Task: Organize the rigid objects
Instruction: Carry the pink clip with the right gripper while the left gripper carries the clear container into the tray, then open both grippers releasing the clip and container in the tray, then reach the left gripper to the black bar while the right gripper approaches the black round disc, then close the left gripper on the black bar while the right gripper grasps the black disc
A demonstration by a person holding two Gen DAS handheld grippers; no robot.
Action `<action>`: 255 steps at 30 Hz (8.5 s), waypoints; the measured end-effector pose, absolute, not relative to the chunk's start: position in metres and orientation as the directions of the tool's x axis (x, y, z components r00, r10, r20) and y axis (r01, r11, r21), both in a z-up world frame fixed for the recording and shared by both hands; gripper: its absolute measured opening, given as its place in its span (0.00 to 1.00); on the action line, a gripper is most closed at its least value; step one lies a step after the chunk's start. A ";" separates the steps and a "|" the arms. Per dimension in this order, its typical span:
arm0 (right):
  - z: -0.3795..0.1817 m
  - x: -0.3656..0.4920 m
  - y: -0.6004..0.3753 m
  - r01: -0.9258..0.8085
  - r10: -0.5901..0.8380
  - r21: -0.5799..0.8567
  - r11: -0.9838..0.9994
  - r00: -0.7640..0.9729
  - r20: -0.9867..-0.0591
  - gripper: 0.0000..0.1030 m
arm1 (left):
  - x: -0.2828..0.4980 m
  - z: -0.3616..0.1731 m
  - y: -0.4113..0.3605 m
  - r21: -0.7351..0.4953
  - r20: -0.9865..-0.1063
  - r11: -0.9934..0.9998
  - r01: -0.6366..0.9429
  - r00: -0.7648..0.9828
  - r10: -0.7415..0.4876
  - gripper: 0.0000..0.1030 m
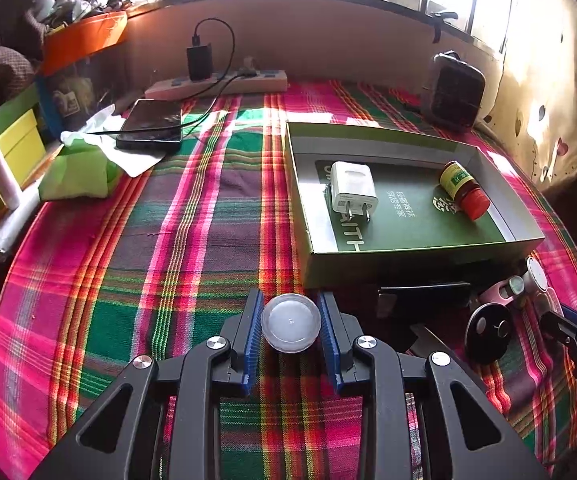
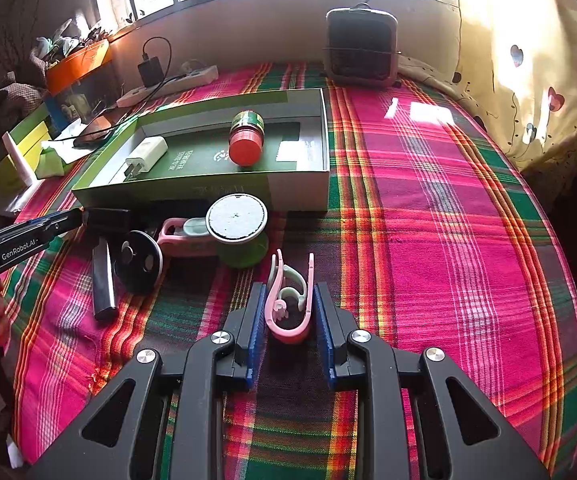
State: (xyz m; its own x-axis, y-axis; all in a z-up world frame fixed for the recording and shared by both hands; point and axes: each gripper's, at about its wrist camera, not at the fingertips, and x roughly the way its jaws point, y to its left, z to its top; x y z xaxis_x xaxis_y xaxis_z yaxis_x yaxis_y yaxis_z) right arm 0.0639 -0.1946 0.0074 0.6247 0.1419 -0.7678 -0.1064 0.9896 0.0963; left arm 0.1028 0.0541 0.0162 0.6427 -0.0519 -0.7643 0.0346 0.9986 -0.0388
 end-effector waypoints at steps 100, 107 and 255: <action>0.014 0.237 -0.164 -0.246 0.184 0.040 0.969 0.598 -0.780 0.24 | 0.225 0.014 -0.031 -0.097 -0.784 0.978 0.187 0.591 -0.191 0.26; 0.015 0.235 -0.165 -0.247 0.188 0.042 0.968 0.601 -0.777 0.24 | 0.226 0.013 -0.031 -0.105 -0.783 0.975 0.198 0.588 -0.204 0.32; 0.022 0.051 -0.155 -0.257 0.240 0.088 0.962 0.656 -0.716 0.56 | 0.051 0.008 0.041 -0.067 -0.775 0.995 0.069 0.624 -0.096 0.21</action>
State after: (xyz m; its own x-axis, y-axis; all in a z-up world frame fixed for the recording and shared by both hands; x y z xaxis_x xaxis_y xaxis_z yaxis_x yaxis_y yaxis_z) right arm 0.0505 -0.1551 0.0217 0.6555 0.2402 -0.7159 -0.2570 0.9624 0.0876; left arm 0.0506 0.0411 0.0081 0.6244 -0.0957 -0.7752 0.0688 0.9953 -0.0675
